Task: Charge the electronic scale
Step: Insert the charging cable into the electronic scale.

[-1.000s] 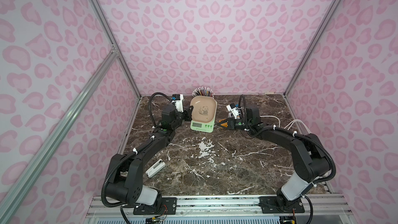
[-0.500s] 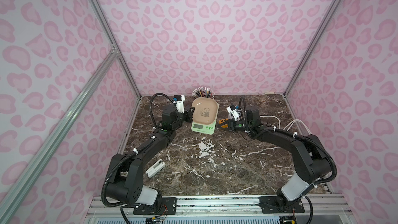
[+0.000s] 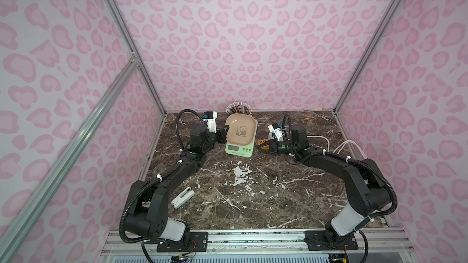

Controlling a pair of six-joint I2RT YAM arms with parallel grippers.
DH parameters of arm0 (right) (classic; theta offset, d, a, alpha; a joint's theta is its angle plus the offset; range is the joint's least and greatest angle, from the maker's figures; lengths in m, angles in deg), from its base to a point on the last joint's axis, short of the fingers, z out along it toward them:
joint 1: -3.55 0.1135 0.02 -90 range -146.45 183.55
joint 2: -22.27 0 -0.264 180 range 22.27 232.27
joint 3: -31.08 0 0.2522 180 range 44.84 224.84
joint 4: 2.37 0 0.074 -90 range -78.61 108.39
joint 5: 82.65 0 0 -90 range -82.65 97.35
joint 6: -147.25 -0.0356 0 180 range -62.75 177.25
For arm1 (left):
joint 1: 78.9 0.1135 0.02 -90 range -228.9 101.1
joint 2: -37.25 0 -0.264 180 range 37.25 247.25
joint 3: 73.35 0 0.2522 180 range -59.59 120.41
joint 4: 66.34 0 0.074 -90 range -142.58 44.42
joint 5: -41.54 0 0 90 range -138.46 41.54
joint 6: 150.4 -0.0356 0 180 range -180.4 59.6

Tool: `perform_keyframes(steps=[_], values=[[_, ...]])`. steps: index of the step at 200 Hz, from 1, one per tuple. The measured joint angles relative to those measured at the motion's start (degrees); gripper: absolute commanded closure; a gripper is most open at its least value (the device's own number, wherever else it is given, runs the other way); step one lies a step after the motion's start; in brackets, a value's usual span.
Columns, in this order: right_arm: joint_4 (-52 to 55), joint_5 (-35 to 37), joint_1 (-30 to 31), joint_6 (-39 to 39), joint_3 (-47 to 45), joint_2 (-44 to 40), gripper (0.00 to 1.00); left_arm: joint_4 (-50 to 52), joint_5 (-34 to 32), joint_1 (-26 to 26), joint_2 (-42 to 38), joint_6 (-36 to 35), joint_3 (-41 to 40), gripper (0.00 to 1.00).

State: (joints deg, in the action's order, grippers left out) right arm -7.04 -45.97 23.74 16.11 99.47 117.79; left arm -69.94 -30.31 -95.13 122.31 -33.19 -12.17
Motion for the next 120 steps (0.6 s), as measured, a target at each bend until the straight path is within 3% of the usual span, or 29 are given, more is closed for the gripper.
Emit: perform_keyframes(steps=[81,120], values=[[0.5,1.0,0.9,0.0,0.8,0.2,1.00,0.0,-0.7,-0.2,0.0,0.3,0.0,0.96],[0.5,1.1,1.0,0.0,0.8,0.2,0.84,0.0,-1.0,-0.2,0.1,0.3,0.0,0.95]])
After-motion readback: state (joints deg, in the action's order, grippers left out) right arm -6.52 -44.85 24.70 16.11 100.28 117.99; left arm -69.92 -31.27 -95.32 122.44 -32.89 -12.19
